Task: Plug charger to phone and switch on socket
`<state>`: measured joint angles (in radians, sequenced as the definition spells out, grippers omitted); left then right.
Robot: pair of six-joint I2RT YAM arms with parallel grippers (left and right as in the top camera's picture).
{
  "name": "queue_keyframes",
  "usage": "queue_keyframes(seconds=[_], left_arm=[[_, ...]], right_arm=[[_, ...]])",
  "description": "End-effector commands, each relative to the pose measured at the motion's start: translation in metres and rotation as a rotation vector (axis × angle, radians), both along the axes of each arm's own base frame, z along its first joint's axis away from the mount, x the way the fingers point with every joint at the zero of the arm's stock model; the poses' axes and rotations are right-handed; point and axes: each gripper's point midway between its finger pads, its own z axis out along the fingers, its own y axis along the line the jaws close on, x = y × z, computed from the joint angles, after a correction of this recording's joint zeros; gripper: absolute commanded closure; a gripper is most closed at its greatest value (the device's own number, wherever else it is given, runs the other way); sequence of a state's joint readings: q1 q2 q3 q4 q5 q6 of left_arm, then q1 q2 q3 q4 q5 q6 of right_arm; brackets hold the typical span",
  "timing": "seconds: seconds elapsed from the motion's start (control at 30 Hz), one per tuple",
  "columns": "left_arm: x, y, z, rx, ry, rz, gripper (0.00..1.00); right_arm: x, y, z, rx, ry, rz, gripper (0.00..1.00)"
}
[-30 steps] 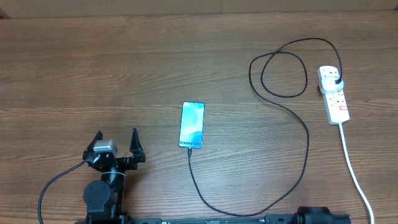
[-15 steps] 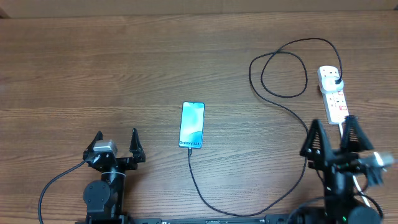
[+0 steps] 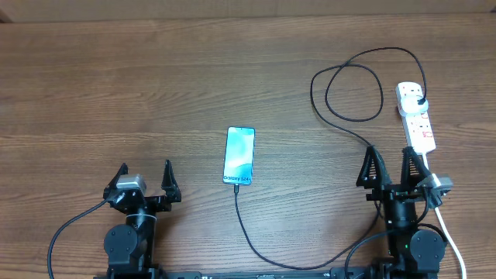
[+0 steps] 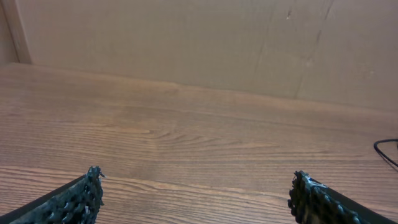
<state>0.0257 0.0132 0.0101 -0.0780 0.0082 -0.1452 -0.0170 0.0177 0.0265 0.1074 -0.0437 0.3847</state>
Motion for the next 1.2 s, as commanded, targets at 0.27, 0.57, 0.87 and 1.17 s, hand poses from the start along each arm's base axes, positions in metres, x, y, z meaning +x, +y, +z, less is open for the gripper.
queue_keyframes(seconds=[0.27,0.57,0.87,1.17], left_arm=[[0.000,-0.003,0.000,0.025,-0.004,-0.018,0.01],[0.000,-0.003,0.000,0.025,-0.004,-0.018,0.00],[0.000,-0.003,0.000,0.025,-0.004,-0.018,0.00],[0.000,-0.003,0.000,0.025,-0.004,-0.018,0.00]], right_arm=[[0.005,-0.003,-0.055,0.001,0.208,-0.020,0.00],[0.005,-0.003,-0.056,0.001,0.212,-0.020,0.00],[0.005,-0.003,-0.056,0.001,0.212,-0.020,0.00],[0.005,-0.003,-0.056,0.001,0.212,-0.020,0.00]])
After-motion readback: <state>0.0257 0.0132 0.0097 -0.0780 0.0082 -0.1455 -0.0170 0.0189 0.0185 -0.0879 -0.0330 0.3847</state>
